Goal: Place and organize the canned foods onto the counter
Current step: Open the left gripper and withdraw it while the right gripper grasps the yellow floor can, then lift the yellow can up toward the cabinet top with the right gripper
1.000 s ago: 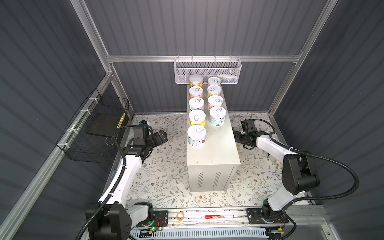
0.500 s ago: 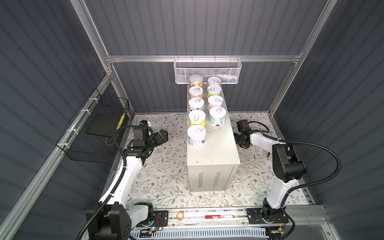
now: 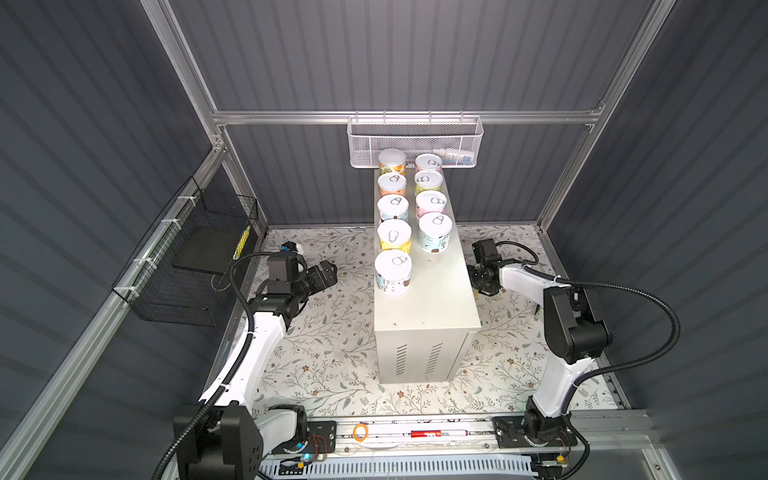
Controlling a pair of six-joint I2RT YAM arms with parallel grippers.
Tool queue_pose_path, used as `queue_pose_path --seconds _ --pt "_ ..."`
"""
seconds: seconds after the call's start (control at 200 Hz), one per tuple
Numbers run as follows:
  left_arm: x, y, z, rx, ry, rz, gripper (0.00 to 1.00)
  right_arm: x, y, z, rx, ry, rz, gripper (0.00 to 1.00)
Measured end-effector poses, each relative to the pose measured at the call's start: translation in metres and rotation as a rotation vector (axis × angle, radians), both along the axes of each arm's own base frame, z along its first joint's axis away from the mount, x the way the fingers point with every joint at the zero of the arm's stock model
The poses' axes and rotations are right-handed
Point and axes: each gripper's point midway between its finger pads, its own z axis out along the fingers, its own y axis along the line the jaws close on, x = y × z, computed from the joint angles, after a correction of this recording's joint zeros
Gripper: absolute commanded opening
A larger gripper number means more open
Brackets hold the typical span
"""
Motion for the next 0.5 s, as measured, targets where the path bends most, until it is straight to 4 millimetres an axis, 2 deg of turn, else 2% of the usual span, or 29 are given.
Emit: queue_pose_path --seconds 0.065,0.15,0.31,0.5 --pt "0.000 0.000 0.000 0.000 0.000 0.000 0.99 0.000 0.000 0.000 -0.002 0.000 0.002 0.40" --pt "0.000 0.000 -0.001 -0.003 -0.002 0.001 0.99 0.000 0.000 0.000 -0.002 -0.003 0.002 0.00" --pt "-0.001 -0.002 -0.005 -0.012 0.004 -0.004 0.99 -0.008 -0.002 0.003 -0.002 -0.012 0.005 0.00" --pt "-0.001 -0.003 -0.006 -0.020 0.002 -0.009 0.99 -0.044 -0.007 0.015 0.009 0.025 0.015 0.00"
